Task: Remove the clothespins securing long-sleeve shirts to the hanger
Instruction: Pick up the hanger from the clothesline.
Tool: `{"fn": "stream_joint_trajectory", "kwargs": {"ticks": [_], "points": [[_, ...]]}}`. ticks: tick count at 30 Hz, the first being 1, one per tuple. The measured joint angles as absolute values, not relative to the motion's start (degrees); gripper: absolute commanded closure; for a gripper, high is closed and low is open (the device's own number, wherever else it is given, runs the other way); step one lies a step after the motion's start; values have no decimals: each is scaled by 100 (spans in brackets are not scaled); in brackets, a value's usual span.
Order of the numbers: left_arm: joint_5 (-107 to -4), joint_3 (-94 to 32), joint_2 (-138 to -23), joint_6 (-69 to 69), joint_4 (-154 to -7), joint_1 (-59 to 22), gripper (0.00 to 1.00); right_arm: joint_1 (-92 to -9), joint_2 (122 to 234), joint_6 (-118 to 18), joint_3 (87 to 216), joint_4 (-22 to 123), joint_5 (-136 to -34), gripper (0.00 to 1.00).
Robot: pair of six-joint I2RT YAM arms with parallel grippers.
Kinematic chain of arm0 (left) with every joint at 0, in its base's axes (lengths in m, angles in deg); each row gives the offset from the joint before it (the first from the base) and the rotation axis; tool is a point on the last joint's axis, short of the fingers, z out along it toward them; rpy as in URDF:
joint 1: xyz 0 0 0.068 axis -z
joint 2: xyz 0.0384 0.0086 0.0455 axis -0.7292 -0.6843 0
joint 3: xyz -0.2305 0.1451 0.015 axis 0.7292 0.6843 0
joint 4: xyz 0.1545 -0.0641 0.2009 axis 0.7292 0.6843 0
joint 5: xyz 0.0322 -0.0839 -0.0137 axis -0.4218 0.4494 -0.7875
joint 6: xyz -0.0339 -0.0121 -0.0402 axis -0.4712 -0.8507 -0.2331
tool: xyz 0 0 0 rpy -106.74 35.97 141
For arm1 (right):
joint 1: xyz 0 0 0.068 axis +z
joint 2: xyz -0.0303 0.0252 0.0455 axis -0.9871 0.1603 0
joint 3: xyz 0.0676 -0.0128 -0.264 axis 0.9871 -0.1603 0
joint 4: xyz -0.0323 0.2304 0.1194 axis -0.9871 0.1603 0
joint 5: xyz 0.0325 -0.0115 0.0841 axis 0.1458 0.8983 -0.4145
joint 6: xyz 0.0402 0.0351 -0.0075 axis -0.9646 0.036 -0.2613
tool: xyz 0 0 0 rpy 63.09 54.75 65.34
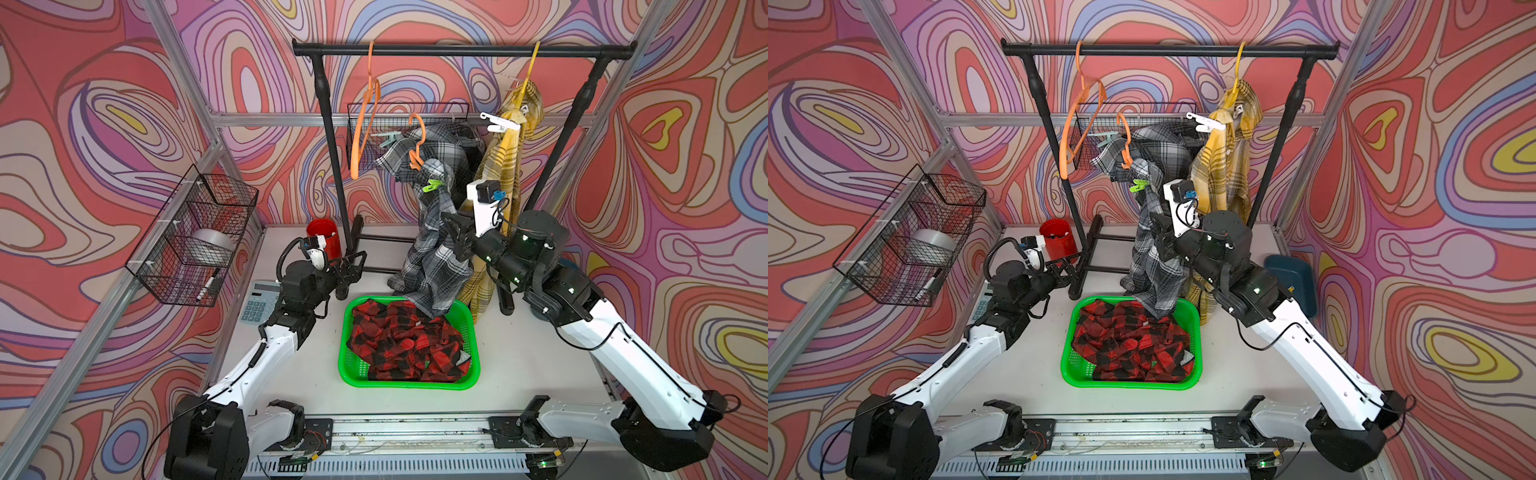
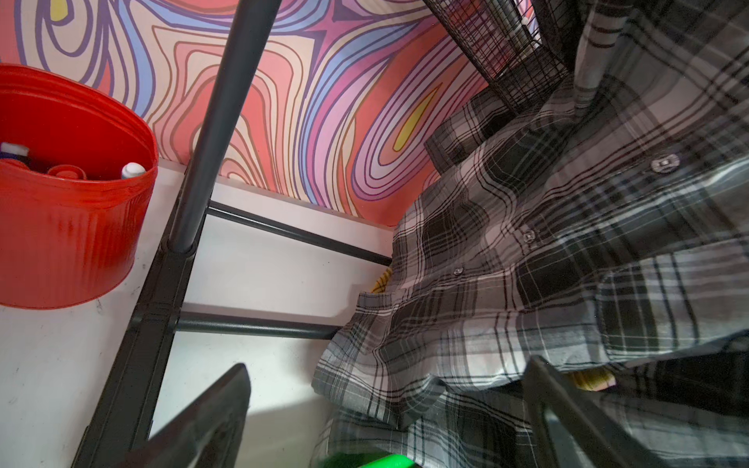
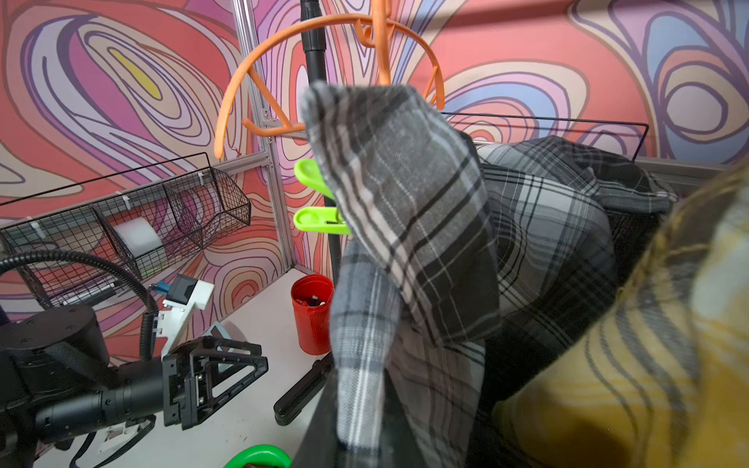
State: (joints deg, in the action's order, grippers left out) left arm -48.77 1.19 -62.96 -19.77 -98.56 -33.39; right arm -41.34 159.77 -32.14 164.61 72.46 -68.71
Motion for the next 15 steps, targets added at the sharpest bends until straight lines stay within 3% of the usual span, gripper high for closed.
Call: {"fn": "stream_joint_trajectory", "kwargs": {"ticks": [15], "points": [[-4877, 119, -6317, -1980, -9880, -3371, 0, -4132, 15348, -3155, 16406, 8374, -7335, 100]]}}
